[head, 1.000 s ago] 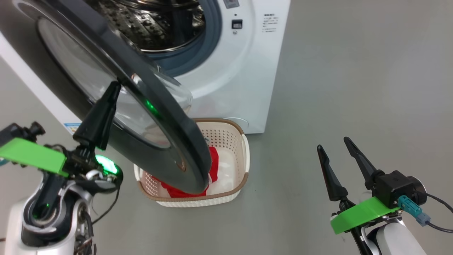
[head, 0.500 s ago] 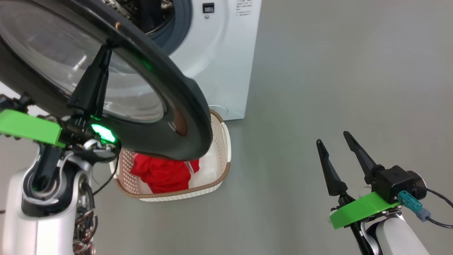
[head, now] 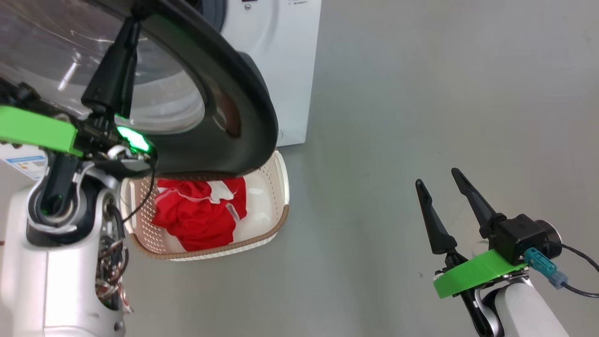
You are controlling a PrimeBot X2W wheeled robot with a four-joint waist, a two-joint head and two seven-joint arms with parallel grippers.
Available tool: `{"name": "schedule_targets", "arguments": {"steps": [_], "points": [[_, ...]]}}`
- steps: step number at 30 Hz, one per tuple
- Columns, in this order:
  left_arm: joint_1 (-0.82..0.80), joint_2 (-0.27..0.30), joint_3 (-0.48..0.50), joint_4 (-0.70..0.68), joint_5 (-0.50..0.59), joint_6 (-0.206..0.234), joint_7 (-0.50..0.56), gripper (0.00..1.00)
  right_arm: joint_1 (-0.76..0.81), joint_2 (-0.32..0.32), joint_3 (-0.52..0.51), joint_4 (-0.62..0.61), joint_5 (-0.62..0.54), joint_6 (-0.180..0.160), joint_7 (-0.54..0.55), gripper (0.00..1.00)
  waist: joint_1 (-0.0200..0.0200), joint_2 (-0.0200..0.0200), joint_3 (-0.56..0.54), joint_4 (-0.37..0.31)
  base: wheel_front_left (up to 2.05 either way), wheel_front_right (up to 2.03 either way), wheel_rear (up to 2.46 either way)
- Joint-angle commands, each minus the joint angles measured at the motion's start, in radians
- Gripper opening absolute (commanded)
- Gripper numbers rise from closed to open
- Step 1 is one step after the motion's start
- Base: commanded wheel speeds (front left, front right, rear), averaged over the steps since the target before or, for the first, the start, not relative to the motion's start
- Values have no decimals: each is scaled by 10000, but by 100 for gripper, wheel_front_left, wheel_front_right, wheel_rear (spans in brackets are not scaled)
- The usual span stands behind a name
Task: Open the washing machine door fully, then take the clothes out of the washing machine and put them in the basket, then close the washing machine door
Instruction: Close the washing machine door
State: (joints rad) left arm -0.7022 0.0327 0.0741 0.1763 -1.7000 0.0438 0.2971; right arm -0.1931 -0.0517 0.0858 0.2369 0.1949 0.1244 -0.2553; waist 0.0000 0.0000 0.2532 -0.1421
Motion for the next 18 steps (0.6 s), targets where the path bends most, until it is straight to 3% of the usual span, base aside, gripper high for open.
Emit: {"name": "schedule_targets", "arguments": {"steps": [1,17,18], "points": [[-420,265,226,-137,129,-184,-39,0,-282,14,292,-257,117,63,-65,100,0,0,145,-116,0,0,0],[-936,417,116,916,476,-1165,9,0,-384,14,272,-265,66,63,-65,100,0,0,259,-286,0,0,0],[-851,411,117,926,421,-1207,72,31,-364,14,248,-260,61,63,-65,100,0,0,205,-242,0,0,0]]}}
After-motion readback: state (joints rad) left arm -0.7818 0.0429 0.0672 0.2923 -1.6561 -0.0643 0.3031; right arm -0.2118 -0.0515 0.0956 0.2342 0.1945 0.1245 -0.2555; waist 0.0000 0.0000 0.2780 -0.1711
